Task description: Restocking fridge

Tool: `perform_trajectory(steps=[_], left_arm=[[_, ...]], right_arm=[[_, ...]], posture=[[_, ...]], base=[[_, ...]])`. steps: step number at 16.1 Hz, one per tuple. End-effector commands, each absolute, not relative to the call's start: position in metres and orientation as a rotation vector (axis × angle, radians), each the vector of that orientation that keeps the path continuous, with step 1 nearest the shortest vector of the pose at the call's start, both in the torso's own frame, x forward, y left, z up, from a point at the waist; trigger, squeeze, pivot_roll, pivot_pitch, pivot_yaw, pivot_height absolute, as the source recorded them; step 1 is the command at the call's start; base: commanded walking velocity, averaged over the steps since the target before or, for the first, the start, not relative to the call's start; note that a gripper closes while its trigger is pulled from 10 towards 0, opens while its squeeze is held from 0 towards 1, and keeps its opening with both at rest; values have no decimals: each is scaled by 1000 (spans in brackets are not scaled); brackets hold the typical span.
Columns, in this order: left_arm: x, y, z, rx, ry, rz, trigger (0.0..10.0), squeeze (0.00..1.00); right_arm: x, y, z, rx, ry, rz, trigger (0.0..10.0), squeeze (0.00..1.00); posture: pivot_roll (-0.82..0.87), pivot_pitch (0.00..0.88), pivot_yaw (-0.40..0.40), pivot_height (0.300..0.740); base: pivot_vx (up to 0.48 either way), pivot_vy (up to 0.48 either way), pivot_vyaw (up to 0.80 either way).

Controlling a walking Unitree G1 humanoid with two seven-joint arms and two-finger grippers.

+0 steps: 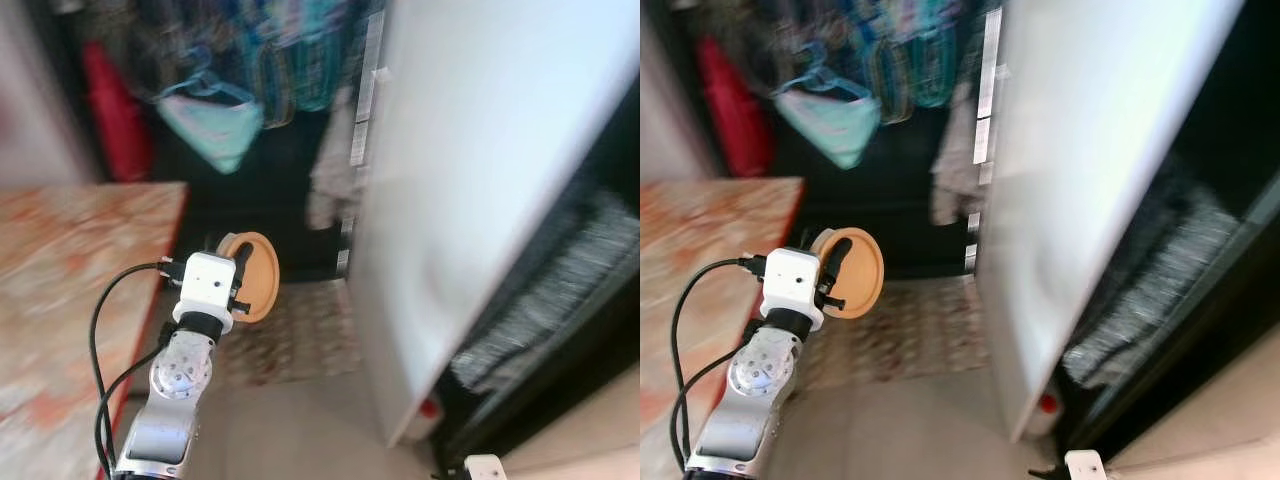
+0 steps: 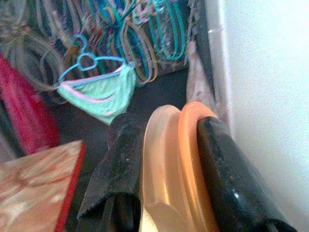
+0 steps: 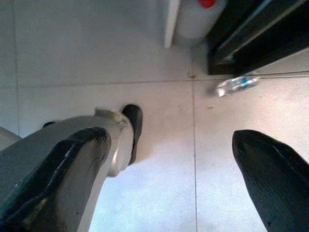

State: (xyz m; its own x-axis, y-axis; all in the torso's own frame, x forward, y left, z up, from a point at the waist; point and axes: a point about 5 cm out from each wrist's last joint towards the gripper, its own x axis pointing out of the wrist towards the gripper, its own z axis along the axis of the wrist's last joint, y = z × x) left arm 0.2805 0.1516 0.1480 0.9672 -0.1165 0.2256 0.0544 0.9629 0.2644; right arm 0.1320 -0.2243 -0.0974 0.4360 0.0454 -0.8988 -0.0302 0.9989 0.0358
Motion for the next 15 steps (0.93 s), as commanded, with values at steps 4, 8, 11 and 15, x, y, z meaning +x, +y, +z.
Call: perform_trajectory(steps=[4,8,11,15], left_arm=[[281,163,148,270,-237,-50,10000,0],[281,164,144,262,-224,-47,10000,0],[285,174,128,257,-151,-28,10000,0],[286,191,109,237,-58,-7,10000,0]], right_arm=[[131,-222,-98,24,1121,46,10000,0],[130,-222,-99,24,1121,47,10000,0],[130,-221,-99,28,1120,44,10000,0],[131,-221,-99,32,1117,39,10000,0]], posture=[[29,0,2,740],[27,0,4,740],[23,0,6,740],[15,0,8,740]], base=[[0,0,-763],[0,0,-763],[0,0,-763],[0,0,-763]])
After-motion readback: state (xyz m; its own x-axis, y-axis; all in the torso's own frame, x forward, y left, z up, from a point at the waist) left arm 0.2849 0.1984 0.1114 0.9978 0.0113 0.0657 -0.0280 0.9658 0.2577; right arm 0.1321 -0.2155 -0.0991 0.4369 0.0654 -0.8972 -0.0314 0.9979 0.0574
